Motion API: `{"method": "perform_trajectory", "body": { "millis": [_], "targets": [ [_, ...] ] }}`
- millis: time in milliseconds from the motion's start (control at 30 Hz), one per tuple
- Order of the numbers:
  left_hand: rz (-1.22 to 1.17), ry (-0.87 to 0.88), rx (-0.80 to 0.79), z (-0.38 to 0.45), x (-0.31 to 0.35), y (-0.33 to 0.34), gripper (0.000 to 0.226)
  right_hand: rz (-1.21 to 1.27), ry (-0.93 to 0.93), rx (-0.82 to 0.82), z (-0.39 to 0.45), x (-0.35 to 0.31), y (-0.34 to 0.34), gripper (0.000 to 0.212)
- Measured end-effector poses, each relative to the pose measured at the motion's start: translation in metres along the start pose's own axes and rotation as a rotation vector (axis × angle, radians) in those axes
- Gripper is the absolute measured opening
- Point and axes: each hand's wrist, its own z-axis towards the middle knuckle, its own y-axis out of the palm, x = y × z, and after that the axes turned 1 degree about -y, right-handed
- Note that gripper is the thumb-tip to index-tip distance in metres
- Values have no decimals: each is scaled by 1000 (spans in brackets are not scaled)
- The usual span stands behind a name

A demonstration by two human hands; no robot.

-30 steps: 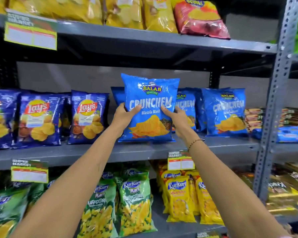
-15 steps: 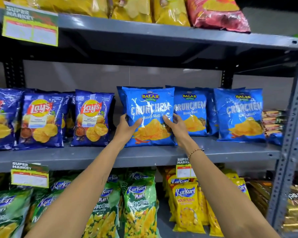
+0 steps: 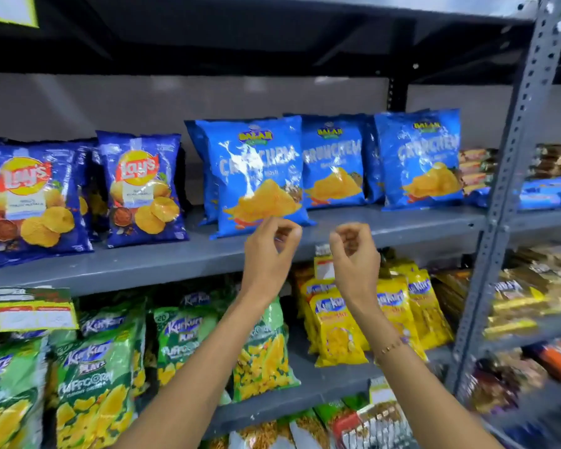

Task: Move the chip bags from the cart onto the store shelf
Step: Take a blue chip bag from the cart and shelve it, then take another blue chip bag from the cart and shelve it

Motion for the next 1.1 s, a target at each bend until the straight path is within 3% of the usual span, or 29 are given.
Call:
{"method": "perform_trajectory", "body": {
  "millis": [167, 367, 500, 567, 667, 733, 800, 867, 967, 1100],
  "targets": [
    [-151, -142, -374, -89, -4, 78, 12, -146, 199, 112, -86, 49, -96, 9],
    [-169, -389, -979, -224, -13, 190, 20, -310, 553, 321, -202, 102, -215, 15],
    [-129, -516, -1329, -304, -21, 247, 40, -415, 838, 453, -268, 136, -280, 27],
    [-88, -533, -1535, -337, -30, 270, 42, -489, 995, 497, -298, 156, -309, 22],
    [0, -512, -1759, -393, -61, 305, 52, -545, 1316, 423, -340, 183, -343, 7],
    [74, -528, -1836, -433, -88, 325, 55, -573, 1534, 306, -363, 200, -362, 28],
    [196, -545, -1868, -453, -102, 335, 44, -593, 1678, 239, -376, 216, -379, 21],
    [295, -560, -1894, -485, -136, 348, 44, -616, 1752, 280, -384, 233, -395, 22],
    [362, -626, -1863, -523, -167, 361, 62, -591, 1843, 286, -400, 253, -405, 25],
    [451, -614, -1875, -523, -134, 370, 47, -578, 1885, 422, -426, 284, -393, 40]
  ]
}}
